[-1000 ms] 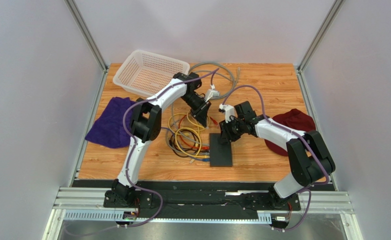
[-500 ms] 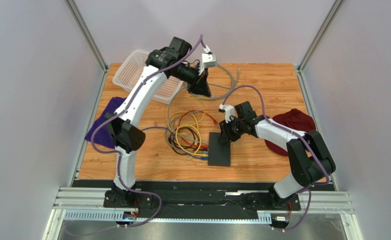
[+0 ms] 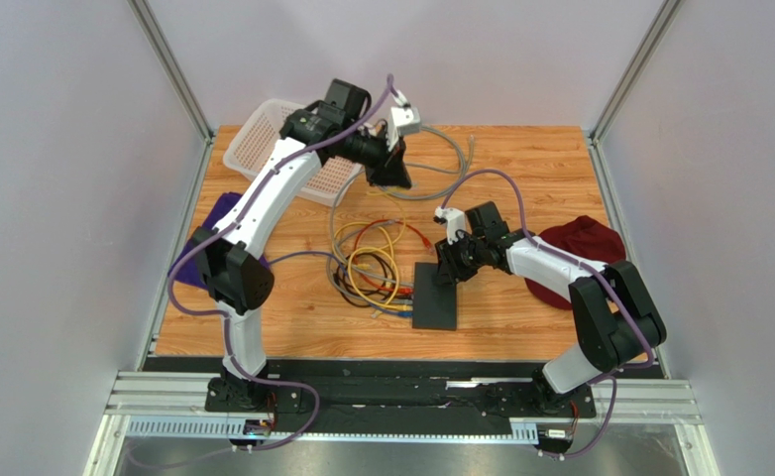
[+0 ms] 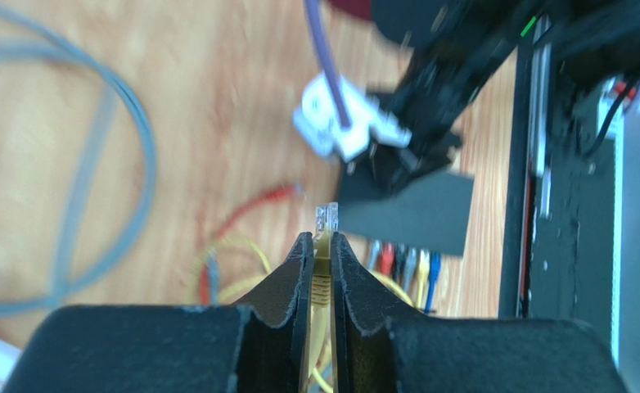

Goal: Pull the plug from the switch port

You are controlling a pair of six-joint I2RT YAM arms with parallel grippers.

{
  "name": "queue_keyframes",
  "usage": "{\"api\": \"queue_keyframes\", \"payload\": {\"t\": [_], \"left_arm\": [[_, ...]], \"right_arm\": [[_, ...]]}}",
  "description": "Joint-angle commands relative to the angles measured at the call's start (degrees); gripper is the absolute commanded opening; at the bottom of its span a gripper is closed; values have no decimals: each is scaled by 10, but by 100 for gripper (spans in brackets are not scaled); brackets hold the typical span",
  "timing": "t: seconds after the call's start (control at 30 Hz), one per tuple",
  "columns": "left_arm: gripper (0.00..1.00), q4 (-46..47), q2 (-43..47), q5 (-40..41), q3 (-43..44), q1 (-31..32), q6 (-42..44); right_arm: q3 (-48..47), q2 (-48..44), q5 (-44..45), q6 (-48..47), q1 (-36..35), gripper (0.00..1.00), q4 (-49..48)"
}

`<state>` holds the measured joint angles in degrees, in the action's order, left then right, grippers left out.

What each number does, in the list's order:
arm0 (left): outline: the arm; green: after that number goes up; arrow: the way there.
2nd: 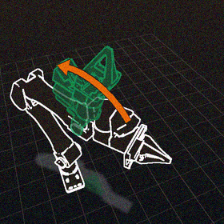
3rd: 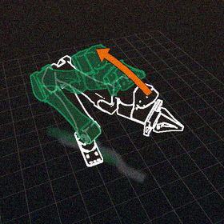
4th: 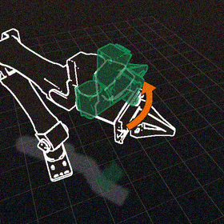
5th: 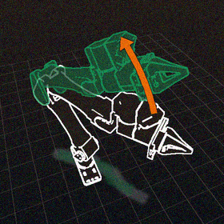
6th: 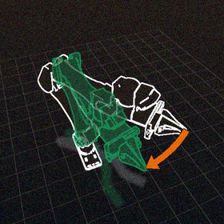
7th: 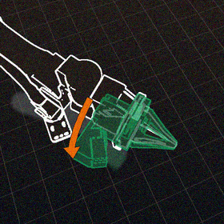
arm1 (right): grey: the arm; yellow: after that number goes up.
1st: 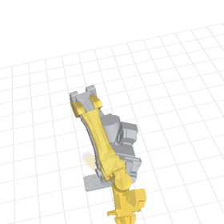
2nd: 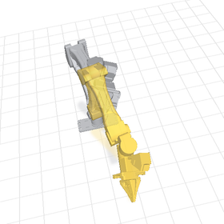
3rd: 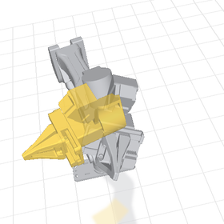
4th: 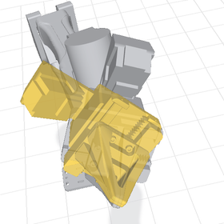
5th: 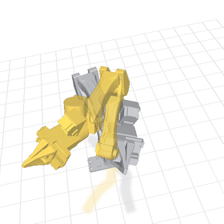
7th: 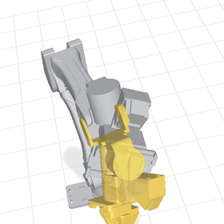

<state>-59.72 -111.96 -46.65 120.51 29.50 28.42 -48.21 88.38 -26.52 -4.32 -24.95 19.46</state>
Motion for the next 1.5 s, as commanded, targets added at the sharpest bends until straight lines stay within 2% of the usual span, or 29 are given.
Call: {"api": "queue_keyframes", "payload": {"t": [0.0,0.13,0.27,0.47,0.63,0.67,0.83,0.97,1.1,1.23,1.33,1.47], "left_arm": [[0,197,115,-78,128,-2,-139],[0,262,95,-33,231,-2,-198],[0,276,77,19,304,-3,-179],[0,281,63,48,325,-3,-147],[0,216,98,175,317,-4,-66],[0,194,110,217,302,-6,-43],[0,156,214,326,186,-9,16],[0,149,300,397,0,-23,60],[0,150,386,420,-154,-47,80],[0,156,425,434,-306,-63,98],[0,189,435,424,-394,-93,99],[0,262,438,401,-467,-124,78]], "right_arm": [[5,6,23,-11,1,36,7],[5,5,24,-11,1,36,7],[8,0,24,-11,1,36,4],[7,1,24,-11,2,36,6],[11,-7,28,-13,1,36,5],[14,-9,29,-13,1,36,3],[13,-8,27,-13,1,36,4],[7,0,25,-13,1,36,6],[2,10,24,-13,1,36,11],[-3,18,24,-14,1,36,15],[-8,23,22,-14,1,36,18],[-8,21,23,-13,0,36,18]]}}
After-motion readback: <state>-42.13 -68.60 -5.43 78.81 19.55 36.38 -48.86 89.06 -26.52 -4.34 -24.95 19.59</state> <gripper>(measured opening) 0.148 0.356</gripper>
